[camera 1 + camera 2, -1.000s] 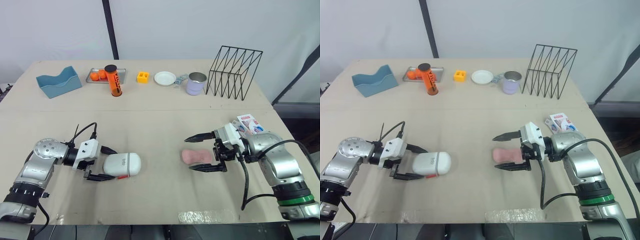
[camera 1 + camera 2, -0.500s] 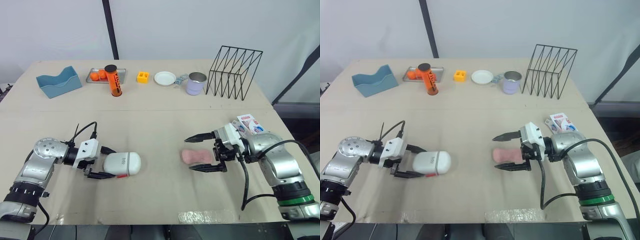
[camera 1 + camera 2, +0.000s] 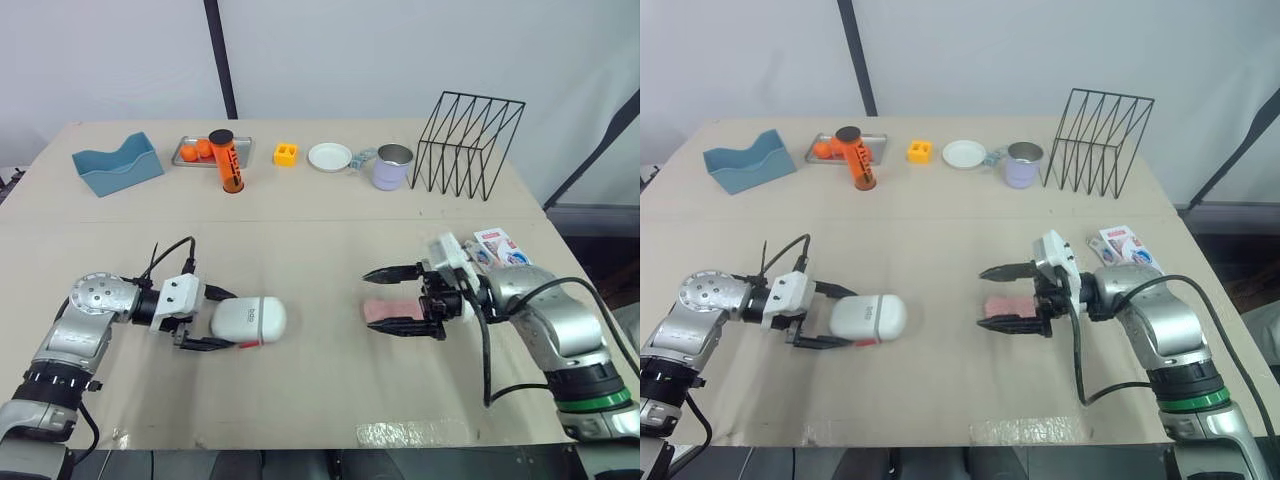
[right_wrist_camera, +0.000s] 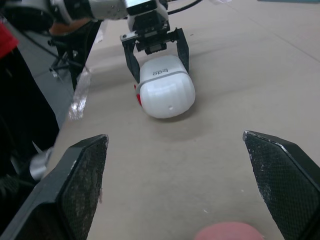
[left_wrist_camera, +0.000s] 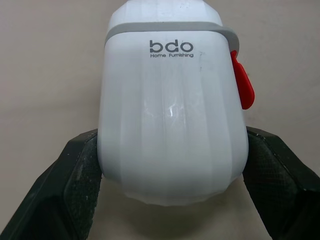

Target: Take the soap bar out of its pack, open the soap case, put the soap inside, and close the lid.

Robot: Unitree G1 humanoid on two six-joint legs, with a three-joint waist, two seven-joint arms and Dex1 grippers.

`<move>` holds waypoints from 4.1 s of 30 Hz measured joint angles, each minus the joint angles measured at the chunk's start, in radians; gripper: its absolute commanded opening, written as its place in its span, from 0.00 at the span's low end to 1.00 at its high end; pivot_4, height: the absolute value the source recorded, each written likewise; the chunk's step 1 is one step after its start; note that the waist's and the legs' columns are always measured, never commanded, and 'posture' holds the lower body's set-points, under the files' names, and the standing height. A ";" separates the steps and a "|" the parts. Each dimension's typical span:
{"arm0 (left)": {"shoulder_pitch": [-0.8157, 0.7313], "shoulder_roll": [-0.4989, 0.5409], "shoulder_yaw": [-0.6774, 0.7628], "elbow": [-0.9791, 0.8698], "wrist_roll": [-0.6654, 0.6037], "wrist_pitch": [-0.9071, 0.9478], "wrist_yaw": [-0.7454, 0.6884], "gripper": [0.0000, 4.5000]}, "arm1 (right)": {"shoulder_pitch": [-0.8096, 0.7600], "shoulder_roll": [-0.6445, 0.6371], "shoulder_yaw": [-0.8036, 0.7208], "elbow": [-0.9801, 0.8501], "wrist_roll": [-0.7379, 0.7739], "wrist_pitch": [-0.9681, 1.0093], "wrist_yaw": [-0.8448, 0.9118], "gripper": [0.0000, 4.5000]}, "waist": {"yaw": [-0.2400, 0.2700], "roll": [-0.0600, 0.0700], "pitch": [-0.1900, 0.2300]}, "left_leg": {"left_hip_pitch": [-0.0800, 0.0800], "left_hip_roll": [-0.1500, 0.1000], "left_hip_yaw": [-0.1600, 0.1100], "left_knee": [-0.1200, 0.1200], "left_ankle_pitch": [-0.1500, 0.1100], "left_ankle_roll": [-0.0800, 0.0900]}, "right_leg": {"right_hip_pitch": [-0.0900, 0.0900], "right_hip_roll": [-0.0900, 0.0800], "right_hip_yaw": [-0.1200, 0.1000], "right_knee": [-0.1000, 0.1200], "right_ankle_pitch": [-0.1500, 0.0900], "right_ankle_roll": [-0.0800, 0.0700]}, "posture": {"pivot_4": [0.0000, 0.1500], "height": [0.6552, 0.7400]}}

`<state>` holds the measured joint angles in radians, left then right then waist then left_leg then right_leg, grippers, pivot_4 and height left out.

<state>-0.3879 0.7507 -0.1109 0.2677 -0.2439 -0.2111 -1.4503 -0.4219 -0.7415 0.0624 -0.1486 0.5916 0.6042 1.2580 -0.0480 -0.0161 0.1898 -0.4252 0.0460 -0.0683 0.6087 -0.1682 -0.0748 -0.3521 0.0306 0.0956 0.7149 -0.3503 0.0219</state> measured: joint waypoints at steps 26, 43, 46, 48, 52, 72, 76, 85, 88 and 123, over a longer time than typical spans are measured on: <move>0.105 -0.123 -0.036 -0.318 0.049 -0.007 0.289 0.77 | -0.174 0.305 -0.261 -0.009 0.555 1.010 -0.789 1.00 | -0.001 0.000 0.000 | -0.004 0.000 0.000 0.000 0.000 0.000 | -0.004 0.001 0.000 0.000 0.000 0.000 | 1.00 1.00; 0.101 -0.138 -0.052 -0.318 0.070 -0.007 0.309 0.77 | -0.165 0.331 -0.244 0.057 0.726 1.012 -1.036 0.88 | -0.001 0.000 0.000 | -0.006 0.000 0.000 0.000 0.000 0.000 | -0.006 0.001 0.001 0.000 0.000 0.000 | 1.00 1.00; 0.100 -0.143 -0.059 -0.319 0.071 -0.005 0.313 0.77 | -0.164 0.331 -0.232 0.068 0.735 1.012 -1.052 0.64 | -0.001 0.000 0.000 | -0.006 0.000 0.000 0.000 0.000 0.000 | -0.007 0.001 0.001 0.000 0.000 0.000 | 1.00 1.00; 0.101 -0.140 -0.060 -0.318 0.085 0.002 0.321 0.77 | -0.163 0.320 -0.239 0.075 0.751 1.009 -1.061 0.44 | -0.001 0.000 0.000 | -0.008 0.000 0.000 0.000 0.000 0.000 | -0.009 0.001 0.001 0.000 0.000 0.000 | 1.00 1.00; 0.101 -0.142 -0.067 -0.318 0.086 0.008 0.328 0.77 | -0.163 0.317 -0.238 0.075 0.756 1.009 -1.068 0.43 | -0.001 0.000 0.000 | -0.012 0.000 0.000 0.000 0.000 0.000 | -0.013 0.001 0.001 0.001 0.000 -0.001 | 1.00 1.00; 0.101 -0.142 -0.069 -0.325 0.085 0.018 0.331 0.77 | -0.163 0.279 -0.240 0.078 0.761 1.010 -1.045 0.43 | -0.001 0.000 0.000 | -0.013 0.000 0.000 0.000 0.000 0.000 | -0.014 0.001 0.001 0.001 0.000 -0.001 | 1.00 1.00; 0.101 -0.142 -0.069 -0.324 0.085 0.016 0.331 0.77 | -0.168 0.228 -0.261 0.102 0.761 1.011 -1.034 0.43 | -0.001 0.000 0.000 | -0.013 0.000 0.000 0.000 0.000 0.000 | -0.014 0.001 0.001 0.001 0.000 -0.001 | 1.00 1.00; 0.080 -0.141 -0.069 -0.314 0.086 0.014 0.332 0.77 | -0.190 0.032 -0.260 0.111 0.778 1.012 -0.934 0.43 | 0.000 0.000 0.000 | -0.013 0.000 0.001 0.000 0.000 0.000 | -0.014 0.001 0.001 0.000 0.000 -0.001 | 1.00 1.00; 0.077 -0.140 -0.068 -0.298 0.085 0.013 0.336 0.77 | -0.239 -0.148 -0.246 0.104 0.710 0.988 -0.817 0.43 | 0.000 0.000 0.000 | -0.013 0.000 0.001 0.000 0.000 0.000 | -0.015 0.001 0.001 0.000 0.000 -0.001 | 1.00 1.00; 0.071 -0.147 -0.068 -0.283 0.078 0.044 0.352 0.77 | -0.300 -0.338 0.297 0.362 -0.357 0.199 -0.144 0.43 | 0.000 0.001 0.001 | -0.012 -0.001 0.002 0.002 0.000 0.000 | -0.014 -0.001 0.001 0.001 0.001 -0.001 | 1.00 1.00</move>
<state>-0.3168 0.6035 -0.1792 -0.0152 -0.1657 -0.1672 -1.0982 -0.7220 -1.0798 0.3593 0.2135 0.2346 0.8029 1.1140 -0.0478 -0.0150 0.1905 -0.4375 0.0454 -0.0667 0.6107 -0.1682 -0.0744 -0.3661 0.0298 0.0966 0.7158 -0.3497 0.0212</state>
